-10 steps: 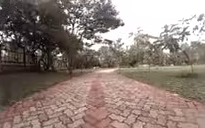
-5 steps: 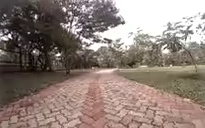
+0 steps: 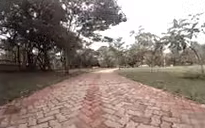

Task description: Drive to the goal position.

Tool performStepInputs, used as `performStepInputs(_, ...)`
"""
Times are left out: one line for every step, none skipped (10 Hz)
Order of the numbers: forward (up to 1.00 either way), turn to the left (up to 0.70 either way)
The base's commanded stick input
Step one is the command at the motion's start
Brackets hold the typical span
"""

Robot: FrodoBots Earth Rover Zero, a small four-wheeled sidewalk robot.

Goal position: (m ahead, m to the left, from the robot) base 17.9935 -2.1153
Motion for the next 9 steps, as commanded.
performStepInputs(0.70,0.01)
performStepInputs(0.70,0.01)
performStepInputs(0.70,0.01)
performStepInputs(0.70,0.01)
performStepInputs(0.70,0.01)
performStepInputs(0.70,0.01)
performStepInputs(0.70,0.01)
performStepInputs(0.70,0.01)
performStepInputs(0.70,0.01)
